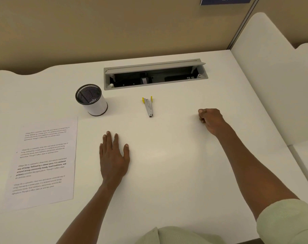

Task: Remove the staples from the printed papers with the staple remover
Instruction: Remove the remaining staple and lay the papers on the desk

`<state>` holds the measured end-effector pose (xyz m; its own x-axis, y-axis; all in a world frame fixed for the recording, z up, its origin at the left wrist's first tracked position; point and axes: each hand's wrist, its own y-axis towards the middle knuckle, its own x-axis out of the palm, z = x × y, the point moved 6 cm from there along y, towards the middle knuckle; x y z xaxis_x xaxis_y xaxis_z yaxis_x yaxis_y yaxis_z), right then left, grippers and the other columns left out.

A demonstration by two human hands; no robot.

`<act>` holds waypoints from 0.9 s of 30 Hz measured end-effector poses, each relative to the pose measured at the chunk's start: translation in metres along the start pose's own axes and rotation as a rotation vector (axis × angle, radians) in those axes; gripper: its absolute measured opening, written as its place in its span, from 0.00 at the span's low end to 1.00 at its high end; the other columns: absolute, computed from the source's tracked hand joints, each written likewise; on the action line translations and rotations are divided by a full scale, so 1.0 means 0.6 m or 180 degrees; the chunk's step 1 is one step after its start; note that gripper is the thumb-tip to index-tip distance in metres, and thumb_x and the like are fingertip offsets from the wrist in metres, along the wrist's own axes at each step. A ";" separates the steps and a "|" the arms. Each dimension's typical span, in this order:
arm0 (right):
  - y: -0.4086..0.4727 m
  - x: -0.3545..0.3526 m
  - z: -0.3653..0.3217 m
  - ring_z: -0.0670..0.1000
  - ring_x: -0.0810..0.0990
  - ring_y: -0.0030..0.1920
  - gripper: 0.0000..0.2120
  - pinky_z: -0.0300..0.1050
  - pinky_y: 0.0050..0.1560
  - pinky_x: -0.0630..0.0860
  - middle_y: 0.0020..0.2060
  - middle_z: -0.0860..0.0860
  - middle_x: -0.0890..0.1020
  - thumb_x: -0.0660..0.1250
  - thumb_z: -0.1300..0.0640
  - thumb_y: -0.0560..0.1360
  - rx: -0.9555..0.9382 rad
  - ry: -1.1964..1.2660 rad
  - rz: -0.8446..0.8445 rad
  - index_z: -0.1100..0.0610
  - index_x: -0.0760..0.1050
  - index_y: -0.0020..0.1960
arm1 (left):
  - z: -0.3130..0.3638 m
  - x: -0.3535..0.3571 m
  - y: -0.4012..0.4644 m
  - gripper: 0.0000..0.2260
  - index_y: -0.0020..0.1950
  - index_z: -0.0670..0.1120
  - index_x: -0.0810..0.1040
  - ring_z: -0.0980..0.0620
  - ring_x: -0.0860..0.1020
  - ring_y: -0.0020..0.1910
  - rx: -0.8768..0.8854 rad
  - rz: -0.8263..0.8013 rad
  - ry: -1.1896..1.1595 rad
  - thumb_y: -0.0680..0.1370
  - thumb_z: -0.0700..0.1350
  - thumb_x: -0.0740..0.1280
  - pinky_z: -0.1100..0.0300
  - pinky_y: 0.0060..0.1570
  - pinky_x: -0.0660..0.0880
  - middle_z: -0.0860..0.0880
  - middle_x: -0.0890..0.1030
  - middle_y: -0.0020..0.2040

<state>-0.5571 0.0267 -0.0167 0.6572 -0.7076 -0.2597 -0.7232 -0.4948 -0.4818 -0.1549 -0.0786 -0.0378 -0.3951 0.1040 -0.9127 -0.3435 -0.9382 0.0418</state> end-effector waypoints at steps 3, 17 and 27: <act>-0.012 0.009 0.000 0.49 0.70 0.33 0.13 0.39 0.33 0.66 0.37 0.53 0.75 0.58 0.73 0.76 0.0131 0.0550 -0.0266 0.61 0.75 0.38 | 0.001 0.000 0.000 0.29 0.78 0.43 0.64 0.45 0.53 0.81 0.0015 0.0023 -0.0009 0.82 0.58 0.52 0.48 0.79 0.53 0.44 0.57 0.82; -0.124 0.224 -0.090 0.46 0.72 0.35 0.09 0.34 0.32 0.72 0.37 0.52 0.75 0.59 0.62 0.81 0.0624 0.1633 -0.1888 0.60 0.73 0.43 | 0.003 0.001 -0.003 0.28 0.79 0.44 0.64 0.47 0.52 0.82 0.0012 0.0043 -0.0040 0.82 0.57 0.53 0.50 0.79 0.53 0.45 0.56 0.82; -0.184 0.453 -0.259 0.48 0.71 0.34 0.06 0.40 0.35 0.68 0.35 0.54 0.74 0.65 0.64 0.78 -0.0364 -0.0005 -0.2097 0.63 0.74 0.42 | 0.002 0.003 0.000 0.27 0.78 0.44 0.65 0.46 0.53 0.82 0.0040 0.0088 0.0011 0.82 0.56 0.54 0.51 0.79 0.52 0.44 0.57 0.82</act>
<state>-0.3315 -0.1891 0.0959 0.9695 -0.2384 0.0573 -0.1883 -0.8737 -0.4485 -0.1567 -0.0782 -0.0387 -0.4018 0.0770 -0.9125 -0.3431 -0.9365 0.0721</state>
